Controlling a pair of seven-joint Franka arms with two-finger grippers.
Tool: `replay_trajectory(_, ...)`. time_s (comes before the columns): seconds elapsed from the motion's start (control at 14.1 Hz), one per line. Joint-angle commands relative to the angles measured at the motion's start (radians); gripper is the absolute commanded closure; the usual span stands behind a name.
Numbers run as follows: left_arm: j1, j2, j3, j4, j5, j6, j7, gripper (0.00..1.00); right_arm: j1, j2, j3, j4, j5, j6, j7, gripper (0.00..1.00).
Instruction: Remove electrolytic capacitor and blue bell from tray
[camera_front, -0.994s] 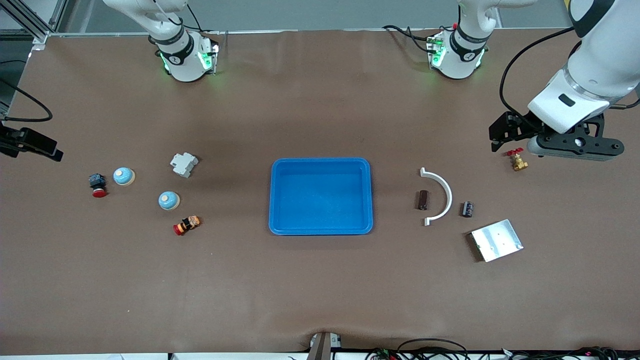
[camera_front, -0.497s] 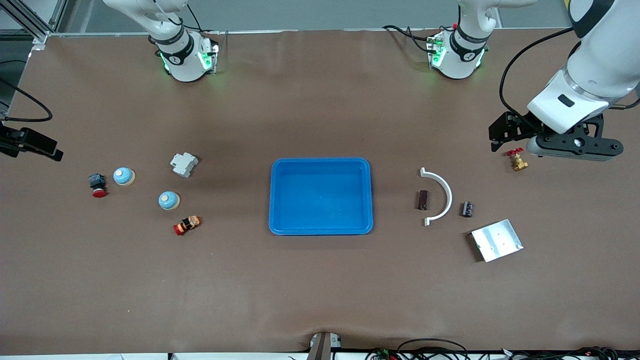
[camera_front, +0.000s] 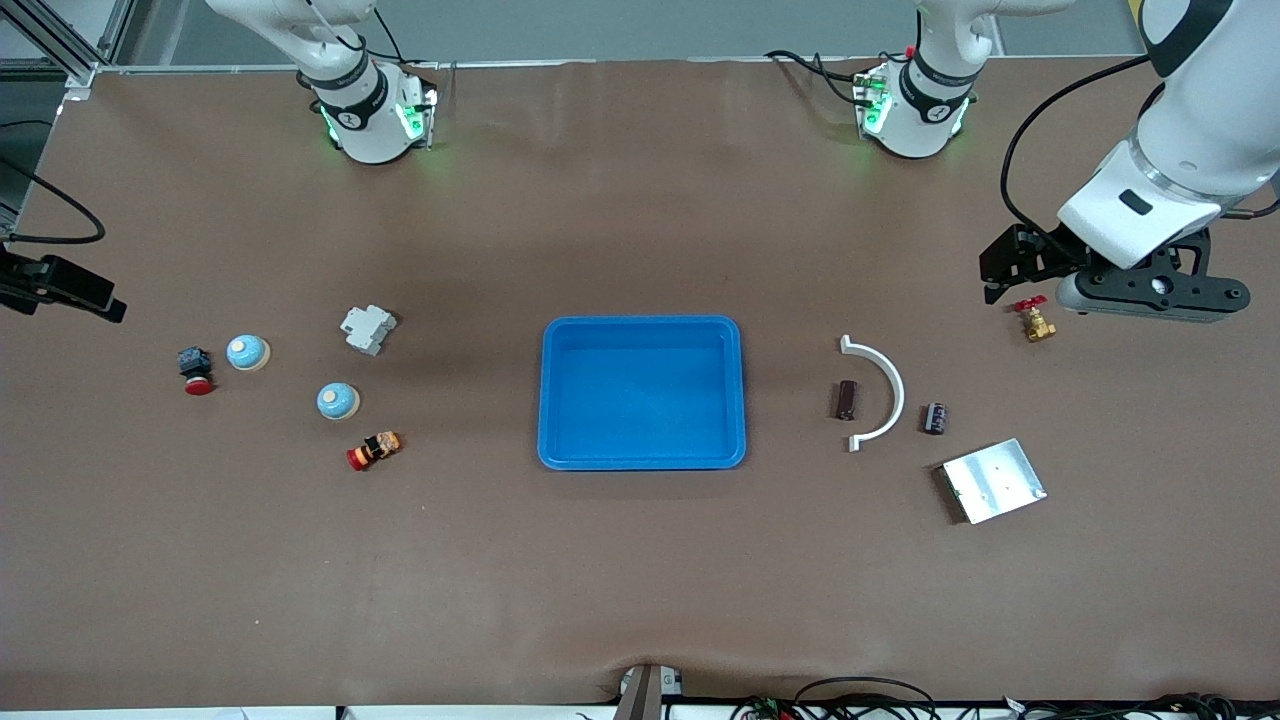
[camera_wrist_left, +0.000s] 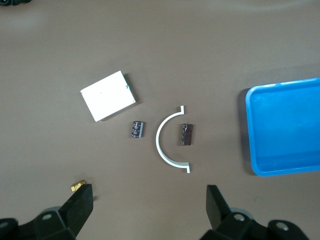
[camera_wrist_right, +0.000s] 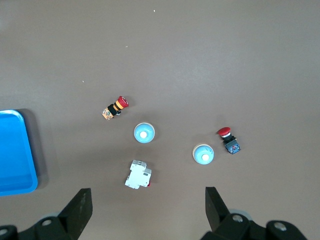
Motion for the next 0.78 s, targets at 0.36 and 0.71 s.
replay_trajectory(0.36, 0.002, -0.010, -0.008, -0.003, 0.021, -0.019, -0.025, 0.00, -0.007, -0.014, 0.004, -0.012, 0.003, -0.002, 0.004, 0.00)
replay_trajectory(0.71, 0.000, -0.017, -0.008, 0.000, 0.021, -0.066, 0.004, 0.00, -0.008, -0.013, 0.003, -0.014, 0.003, -0.001, 0.003, 0.00)
